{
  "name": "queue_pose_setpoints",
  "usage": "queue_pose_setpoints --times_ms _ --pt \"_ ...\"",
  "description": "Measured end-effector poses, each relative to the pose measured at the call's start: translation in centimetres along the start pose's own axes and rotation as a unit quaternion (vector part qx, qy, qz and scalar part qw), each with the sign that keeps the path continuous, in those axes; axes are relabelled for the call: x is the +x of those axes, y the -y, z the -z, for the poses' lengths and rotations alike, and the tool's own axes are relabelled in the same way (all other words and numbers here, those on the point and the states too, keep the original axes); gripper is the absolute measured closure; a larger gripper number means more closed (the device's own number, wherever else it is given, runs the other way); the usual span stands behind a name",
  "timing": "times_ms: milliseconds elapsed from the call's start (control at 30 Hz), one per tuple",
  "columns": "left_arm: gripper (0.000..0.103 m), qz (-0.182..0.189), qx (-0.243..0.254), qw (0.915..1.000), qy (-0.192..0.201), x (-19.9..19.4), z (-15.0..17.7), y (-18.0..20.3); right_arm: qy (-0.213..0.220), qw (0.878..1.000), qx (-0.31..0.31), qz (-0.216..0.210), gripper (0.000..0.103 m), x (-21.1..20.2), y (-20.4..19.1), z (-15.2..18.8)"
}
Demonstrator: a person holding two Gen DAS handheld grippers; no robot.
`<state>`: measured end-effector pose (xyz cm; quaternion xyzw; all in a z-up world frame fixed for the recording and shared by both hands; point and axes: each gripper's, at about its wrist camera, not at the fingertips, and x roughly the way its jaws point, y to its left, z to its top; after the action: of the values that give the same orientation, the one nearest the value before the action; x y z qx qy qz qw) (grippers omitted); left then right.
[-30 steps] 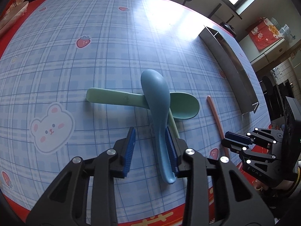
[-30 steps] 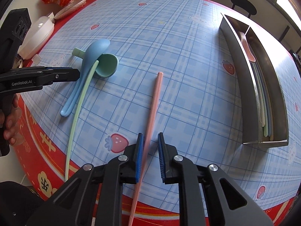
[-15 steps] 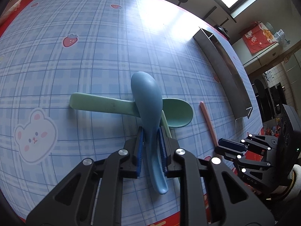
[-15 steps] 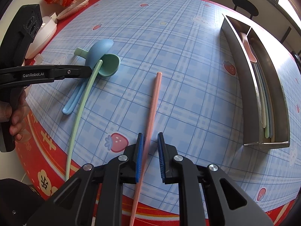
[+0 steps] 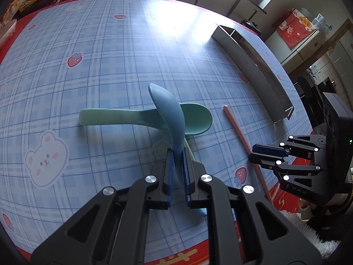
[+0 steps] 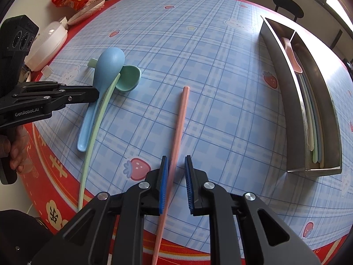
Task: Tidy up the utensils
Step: 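Lift the blue spoon with the left tool while the right tool lifts the pink chopstick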
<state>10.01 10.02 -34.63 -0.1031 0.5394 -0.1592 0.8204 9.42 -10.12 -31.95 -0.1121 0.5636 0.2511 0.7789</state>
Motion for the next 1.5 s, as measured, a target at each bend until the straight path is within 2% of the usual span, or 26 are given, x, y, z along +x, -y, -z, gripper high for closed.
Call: queue_pose_setpoints --times_ms 267,533,700,800,900,1067,1267,1367,1500 --pt "0.091 -0.007 0.04 0.9991 -0.008 0.5 0.7 2.0 0.002 1.0 0.001 -0.002 0.087 -0.1 0.0 0.1" --pt "0.091 -0.007 0.04 0.9991 -0.014 1.3 1.3 2.4 0.004 1.0 0.002 -0.002 0.087 -0.1 0.0 0.2" --pt "0.092 0.0 0.009 0.9999 -0.011 0.8 2.3 1.7 0.007 1.0 -0.001 -0.003 0.088 -0.1 0.0 0.3" --pt "0.093 0.002 -0.022 0.9998 0.0 -0.2 3.4 0.8 0.01 1.0 0.004 -0.003 0.096 -0.1 0.4 0.3" --pt "0.093 0.014 -0.056 0.9982 0.016 -1.6 4.0 -0.3 0.013 1.0 0.011 -0.01 0.096 -0.1 0.6 0.3" --pt "0.092 0.011 -0.079 0.9962 0.034 -3.8 3.9 -1.6 0.013 1.0 0.006 -0.008 0.096 0.0 0.3 0.2" --pt "0.092 0.02 -0.097 0.9948 0.025 -4.1 4.3 -1.9 0.011 0.999 0.031 -0.03 0.096 0.0 1.3 0.2" --pt "0.092 0.023 -0.091 0.9954 0.02 -3.9 4.3 -1.2 0.011 0.997 0.056 -0.047 0.096 -0.2 2.1 0.2" --pt "0.092 0.014 -0.075 0.9967 0.029 -4.5 3.7 -0.4 0.033 0.995 0.063 -0.067 0.096 -1.4 2.4 0.2"
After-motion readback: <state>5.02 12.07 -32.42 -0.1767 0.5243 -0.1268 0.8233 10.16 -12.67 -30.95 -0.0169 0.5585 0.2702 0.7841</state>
